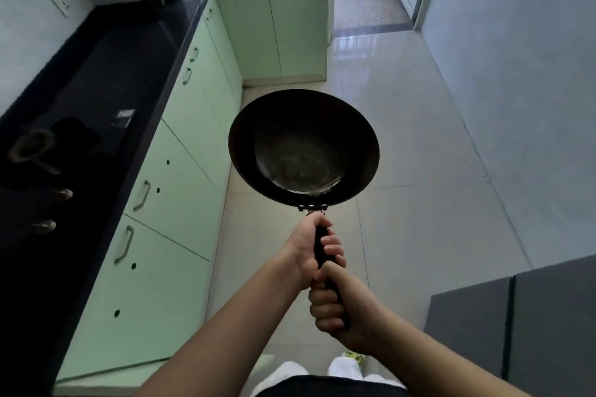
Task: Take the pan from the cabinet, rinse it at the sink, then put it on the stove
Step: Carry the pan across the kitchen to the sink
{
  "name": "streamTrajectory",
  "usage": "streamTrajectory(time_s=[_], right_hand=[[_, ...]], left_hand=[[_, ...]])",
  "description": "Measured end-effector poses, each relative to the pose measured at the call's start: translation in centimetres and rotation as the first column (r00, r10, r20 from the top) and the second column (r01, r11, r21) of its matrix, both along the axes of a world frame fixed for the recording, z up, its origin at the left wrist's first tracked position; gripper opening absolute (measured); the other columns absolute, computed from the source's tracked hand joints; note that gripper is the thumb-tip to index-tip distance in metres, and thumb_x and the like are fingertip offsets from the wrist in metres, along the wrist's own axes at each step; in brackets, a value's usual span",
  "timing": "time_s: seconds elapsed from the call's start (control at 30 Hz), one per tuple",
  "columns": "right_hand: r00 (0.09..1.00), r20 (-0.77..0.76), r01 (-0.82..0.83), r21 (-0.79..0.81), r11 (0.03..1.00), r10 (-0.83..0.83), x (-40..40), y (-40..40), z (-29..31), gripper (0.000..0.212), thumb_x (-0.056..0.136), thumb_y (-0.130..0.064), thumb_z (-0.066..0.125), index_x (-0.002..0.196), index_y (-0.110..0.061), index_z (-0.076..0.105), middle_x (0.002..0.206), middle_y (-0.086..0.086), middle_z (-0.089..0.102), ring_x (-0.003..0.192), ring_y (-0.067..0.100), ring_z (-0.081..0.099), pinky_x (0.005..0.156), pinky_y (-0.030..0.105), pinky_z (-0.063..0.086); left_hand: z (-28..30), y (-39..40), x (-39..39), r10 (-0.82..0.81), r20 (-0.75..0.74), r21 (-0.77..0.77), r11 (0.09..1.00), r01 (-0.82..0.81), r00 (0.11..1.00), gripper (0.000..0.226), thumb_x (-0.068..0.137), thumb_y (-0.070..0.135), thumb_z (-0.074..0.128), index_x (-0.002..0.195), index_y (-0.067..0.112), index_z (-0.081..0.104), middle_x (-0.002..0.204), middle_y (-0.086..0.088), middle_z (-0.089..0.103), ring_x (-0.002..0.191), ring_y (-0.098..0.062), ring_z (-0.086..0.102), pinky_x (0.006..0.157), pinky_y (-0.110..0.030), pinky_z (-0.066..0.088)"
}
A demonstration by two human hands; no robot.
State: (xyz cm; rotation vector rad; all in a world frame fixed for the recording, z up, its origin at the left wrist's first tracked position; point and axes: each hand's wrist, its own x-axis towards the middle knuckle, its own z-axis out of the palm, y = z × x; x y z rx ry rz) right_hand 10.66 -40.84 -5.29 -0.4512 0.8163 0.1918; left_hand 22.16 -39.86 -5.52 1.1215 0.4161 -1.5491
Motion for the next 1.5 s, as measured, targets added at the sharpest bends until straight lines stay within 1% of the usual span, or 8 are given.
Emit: streamTrajectory(time_s=[0.2, 0.37, 0.53, 0.67, 0.77, 1.0, 1.27, 1.5], right_hand=[[1.000, 0.019, 0.020, 0.054, 0.998, -0.021, 2.8, -4.7, 0.1, 0.032, 0.086, -0.012, 0.044, 0.055, -0.019, 0.038, 0.052, -0.006, 0.018, 0.037, 0.006, 0.014, 0.035, 0.015, 0.008], [1.000, 0.008, 0.009, 0.064, 0.998, -0.010, 6.9, -7.8, -0.1, 0.031, 0.083, -0.012, 0.047, 0.056, -0.020, 0.034, 0.053, -0.006, 0.017, 0.038, 0.006, 0.014, 0.034, 0.015, 0.010], [0.996, -0.077, -0.049, 0.001, 0.999, 0.049, 12.5, -11.4, -1.2, 0.029, 0.081, -0.011, 0.050, 0.057, -0.019, 0.036, 0.052, -0.005, 0.021, 0.037, 0.006, 0.017, 0.032, 0.015, 0.013], [0.989, -0.143, -0.034, 0.010, 0.999, 0.035, 18.6, -14.3, -1.0, 0.031, 0.084, -0.011, 0.047, 0.057, -0.019, 0.036, 0.052, -0.006, 0.021, 0.033, 0.005, 0.019, 0.029, 0.013, 0.013], [0.981, -0.188, -0.035, 0.032, 0.999, 0.040, 23.0, -15.7, -0.5, 0.035, 0.088, -0.014, 0.046, 0.055, -0.019, 0.035, 0.049, -0.006, 0.021, 0.030, 0.005, 0.021, 0.027, 0.013, 0.015], [0.981, -0.187, -0.042, 0.019, 0.999, 0.044, 30.1, -20.0, -0.4, 0.031, 0.086, -0.014, 0.046, 0.057, -0.019, 0.036, 0.047, -0.007, 0.023, 0.030, 0.004, 0.019, 0.028, 0.012, 0.012], [0.989, -0.145, 0.002, 0.070, 0.998, 0.008, 37.2, -27.5, -0.7, 0.034, 0.087, -0.015, 0.047, 0.054, -0.019, 0.038, 0.045, -0.008, 0.024, 0.029, 0.004, 0.020, 0.026, 0.012, 0.014], [0.993, -0.117, -0.026, 0.074, 0.997, 0.034, 44.9, -38.0, -0.5, 0.034, 0.085, -0.013, 0.047, 0.054, -0.020, 0.036, 0.048, -0.007, 0.023, 0.031, 0.004, 0.019, 0.027, 0.013, 0.013]], left_hand=[[0.4, -4.8, 2.9, 0.006, 0.017, 0.031, 0.999, -0.007, 1.000, 0.028, 0.081, 0.021, 0.044, 0.055, 0.017, 0.034, 0.041, 0.006, 0.028, 0.030, -0.011, 0.029, 0.040, -0.015, 0.032], [-0.4, -7.7, 6.9, 0.012, 0.010, 0.020, 1.000, -0.013, 1.000, 0.031, 0.083, 0.021, 0.043, 0.054, 0.018, 0.031, 0.039, 0.005, 0.028, 0.029, -0.011, 0.030, 0.039, -0.013, 0.032], [-2.3, -10.6, 12.2, 0.076, -0.038, -0.023, 0.997, -0.077, 0.996, 0.033, 0.082, 0.020, 0.045, 0.052, 0.019, 0.030, 0.039, 0.006, 0.028, 0.029, -0.011, 0.030, 0.038, -0.015, 0.032], [-3.4, -13.2, 18.1, 0.117, -0.066, -0.020, 0.993, -0.118, 0.991, 0.030, 0.081, 0.018, 0.043, 0.054, 0.018, 0.029, 0.038, 0.005, 0.028, 0.029, -0.012, 0.031, 0.038, -0.016, 0.033], [-3.7, -14.6, 22.3, 0.146, -0.088, 0.009, 0.989, -0.145, 0.985, 0.033, 0.079, 0.016, 0.043, 0.049, 0.016, 0.030, 0.039, 0.004, 0.028, 0.030, -0.013, 0.030, 0.039, -0.017, 0.032], [-3.2, -18.9, 29.1, 0.143, -0.061, 0.025, 0.990, -0.141, 0.988, 0.028, 0.068, 0.013, 0.046, 0.046, 0.016, 0.029, 0.038, 0.004, 0.026, 0.029, -0.013, 0.029, 0.038, -0.015, 0.033], [-3.4, -26.6, 36.6, 0.116, -0.053, 0.022, 0.993, -0.115, 0.992, 0.039, 0.082, 0.016, 0.040, 0.043, 0.015, 0.030, 0.038, 0.004, 0.027, 0.029, -0.013, 0.029, 0.039, -0.015, 0.032], [-3.0, -36.7, 44.1, 0.136, -0.012, 0.021, 0.991, -0.135, 0.991, 0.042, 0.085, 0.017, 0.038, 0.044, 0.016, 0.029, 0.037, 0.004, 0.027, 0.028, -0.012, 0.029, 0.038, -0.015, 0.032]])
